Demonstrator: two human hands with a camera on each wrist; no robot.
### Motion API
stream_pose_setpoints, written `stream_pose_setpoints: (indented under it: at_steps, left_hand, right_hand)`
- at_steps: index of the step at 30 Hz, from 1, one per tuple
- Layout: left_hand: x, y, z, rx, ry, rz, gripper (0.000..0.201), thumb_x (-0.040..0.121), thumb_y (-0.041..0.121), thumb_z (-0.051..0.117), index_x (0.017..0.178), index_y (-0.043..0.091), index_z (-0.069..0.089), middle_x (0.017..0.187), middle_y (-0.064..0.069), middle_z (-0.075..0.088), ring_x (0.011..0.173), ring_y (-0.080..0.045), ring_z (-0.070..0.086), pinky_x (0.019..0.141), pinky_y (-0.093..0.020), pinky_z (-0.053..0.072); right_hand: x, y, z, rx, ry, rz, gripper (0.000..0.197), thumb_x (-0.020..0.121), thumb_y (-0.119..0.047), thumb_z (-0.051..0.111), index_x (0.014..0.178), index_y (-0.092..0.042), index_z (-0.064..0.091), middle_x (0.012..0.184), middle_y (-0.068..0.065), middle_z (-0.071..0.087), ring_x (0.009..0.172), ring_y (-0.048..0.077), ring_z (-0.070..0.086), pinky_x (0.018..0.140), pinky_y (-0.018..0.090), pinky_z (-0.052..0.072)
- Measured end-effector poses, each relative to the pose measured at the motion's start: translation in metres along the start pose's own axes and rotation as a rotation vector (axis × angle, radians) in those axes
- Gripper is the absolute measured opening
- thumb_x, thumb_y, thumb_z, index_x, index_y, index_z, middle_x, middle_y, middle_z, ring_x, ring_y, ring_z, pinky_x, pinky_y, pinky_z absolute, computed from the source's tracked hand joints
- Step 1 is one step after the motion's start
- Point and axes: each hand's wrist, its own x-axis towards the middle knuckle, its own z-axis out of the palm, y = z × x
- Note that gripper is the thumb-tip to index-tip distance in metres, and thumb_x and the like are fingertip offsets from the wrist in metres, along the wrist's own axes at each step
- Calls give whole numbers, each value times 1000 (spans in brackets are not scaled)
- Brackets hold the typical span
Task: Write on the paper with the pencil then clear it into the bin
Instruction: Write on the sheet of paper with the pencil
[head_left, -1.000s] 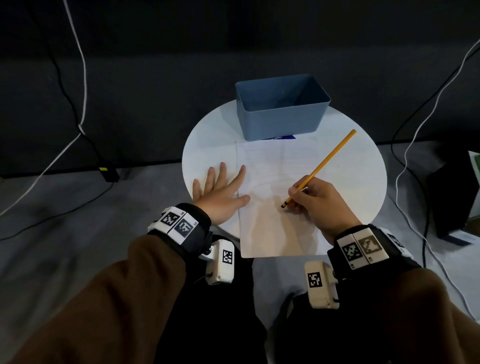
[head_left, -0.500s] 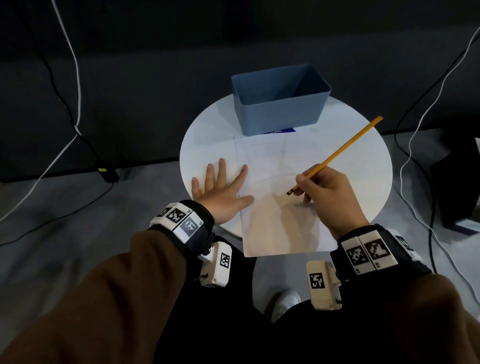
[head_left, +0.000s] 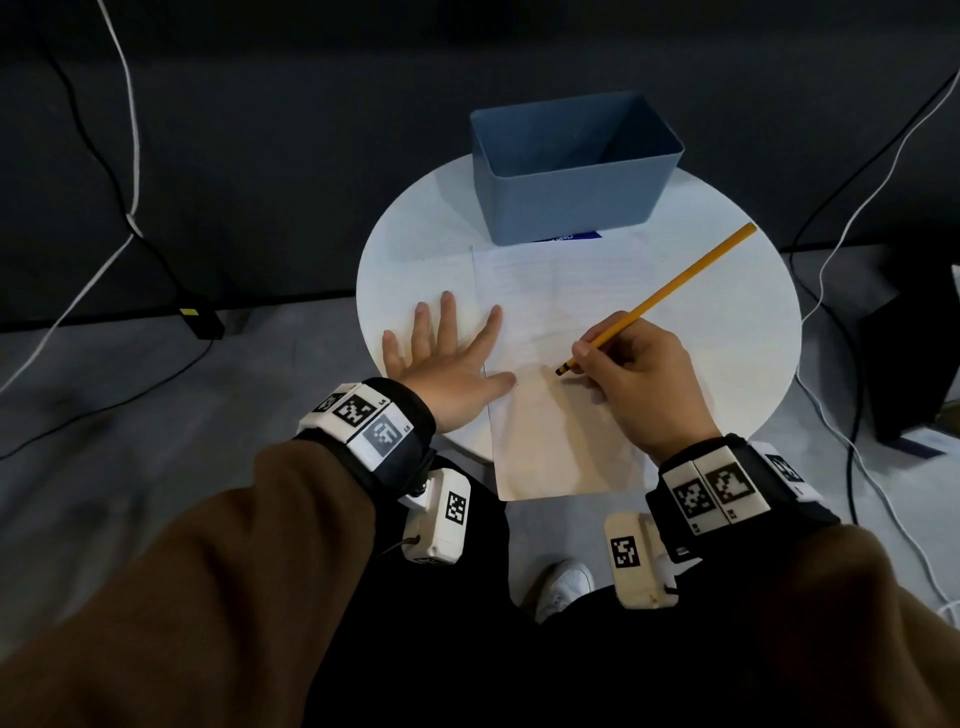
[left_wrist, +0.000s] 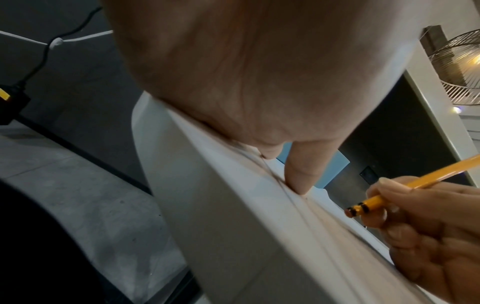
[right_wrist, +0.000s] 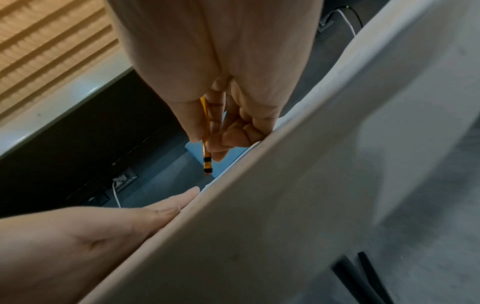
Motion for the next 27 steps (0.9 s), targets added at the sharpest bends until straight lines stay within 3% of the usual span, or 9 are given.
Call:
stream_pose_setpoints:
  at_steps: [3, 5, 10, 15, 17, 20, 23, 27]
  left_hand:
    - [0, 0, -1, -6, -4, -2, 74, 97, 64, 35, 149, 56, -17, 156, 4, -41, 142, -22, -40, 115, -57, -20]
    - [0, 1, -1, 0, -12, -8, 73, 98, 64, 34, 148, 56, -17, 155, 5, -42, 142, -22, -41, 115, -57, -20]
    - [1, 2, -1, -8, -22, -13, 74, 97, 67, 34, 148, 56, -19, 155, 4, -43, 141, -23, -41, 115, -57, -21]
    - [2, 1, -1, -5, -32, -9, 75, 96, 66, 35, 148, 57, -18, 155, 4, -42, 141, -23, -41, 114, -58, -20]
    - [2, 1, -1, -5, -33, -6, 74, 96, 66, 35, 148, 57, -18, 155, 4, -42, 142, -23, -41, 114, -58, -20]
    - [2, 1, -1, -1, -35, -9, 75, 96, 66, 35, 148, 57, -18, 155, 4, -42, 142, -23, -40, 115, -58, -19]
    - [1, 1, -2, 6, -39, -11, 74, 96, 66, 35, 148, 56, -18, 155, 3, -42, 142, -24, -40, 115, -58, -19]
    - [0, 0, -3, 11, -38, -5, 75, 96, 66, 35, 148, 56, -19, 155, 3, -42, 142, -24, -39, 115, -59, -19]
  right_hand:
    - [-3, -8, 3, -105, -35, -102, 7, 94, -13, 71, 87, -10, 69, 77, -4, 71, 69, -2, 66, 65, 9, 48]
    - [-3, -13, 10, -193, -61, -184, 8, 92, -13, 73, 86, -11, 70, 77, -8, 69, 71, -5, 64, 65, 4, 43]
    - [2, -16, 26, -330, -119, -285, 10, 93, -18, 72, 85, -17, 66, 71, -12, 68, 71, -1, 65, 66, 12, 47]
    - [10, -13, 12, -462, -58, -257, 11, 95, -18, 69, 86, -15, 63, 74, -6, 69, 70, 7, 66, 72, 31, 55]
    - [13, -13, 3, -492, -12, -237, 12, 95, -17, 70, 85, -15, 63, 72, -8, 67, 68, 1, 62, 71, 25, 53]
    - [12, -16, 0, -451, -29, -221, 11, 93, -16, 72, 83, -16, 66, 70, -14, 66, 68, -1, 63, 65, 7, 45]
    - [10, -15, -2, -431, -97, -206, 11, 90, -16, 75, 82, -17, 68, 70, -12, 67, 70, -2, 63, 64, 6, 44]
    - [14, -12, -21, -540, -10, -177, 12, 91, -19, 75, 82, -15, 68, 67, -13, 63, 64, 2, 59, 59, 7, 40]
